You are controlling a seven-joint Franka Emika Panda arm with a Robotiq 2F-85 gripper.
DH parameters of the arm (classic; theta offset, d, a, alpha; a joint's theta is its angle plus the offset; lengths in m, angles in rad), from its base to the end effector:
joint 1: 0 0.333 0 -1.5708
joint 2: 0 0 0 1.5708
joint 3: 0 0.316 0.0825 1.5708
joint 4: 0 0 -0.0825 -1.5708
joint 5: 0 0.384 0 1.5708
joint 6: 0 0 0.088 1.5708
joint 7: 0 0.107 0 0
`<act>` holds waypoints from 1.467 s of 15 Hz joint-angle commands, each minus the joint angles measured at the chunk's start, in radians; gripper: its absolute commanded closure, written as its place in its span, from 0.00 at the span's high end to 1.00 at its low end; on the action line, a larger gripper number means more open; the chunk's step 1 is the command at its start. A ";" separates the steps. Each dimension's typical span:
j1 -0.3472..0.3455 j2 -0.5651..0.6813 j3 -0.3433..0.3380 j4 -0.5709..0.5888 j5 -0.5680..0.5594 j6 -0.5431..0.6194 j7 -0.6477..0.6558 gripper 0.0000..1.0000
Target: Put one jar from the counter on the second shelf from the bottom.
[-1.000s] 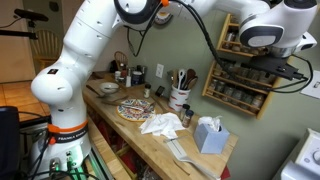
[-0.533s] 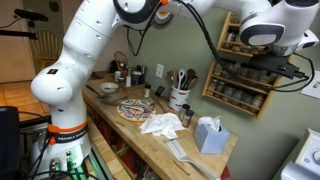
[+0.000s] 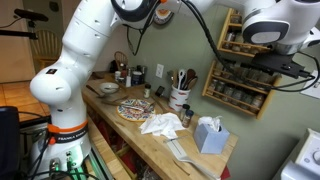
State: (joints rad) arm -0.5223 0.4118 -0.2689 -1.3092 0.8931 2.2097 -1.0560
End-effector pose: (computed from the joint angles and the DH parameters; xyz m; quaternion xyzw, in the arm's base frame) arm 0.5540 -0.4639 0.5782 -0.9062 0.0221 -0.4212 0.0318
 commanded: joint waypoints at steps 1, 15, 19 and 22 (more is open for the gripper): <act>-0.017 -0.036 0.011 -0.041 0.018 -0.074 -0.049 0.00; 0.021 -0.017 0.018 -0.073 0.031 0.111 -0.057 0.00; 0.030 -0.010 0.035 -0.092 0.038 0.214 -0.061 0.00; 0.038 -0.005 0.047 -0.104 0.039 0.291 -0.058 0.00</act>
State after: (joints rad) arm -0.4941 0.4138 -0.2303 -1.3779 0.9042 2.4313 -1.0922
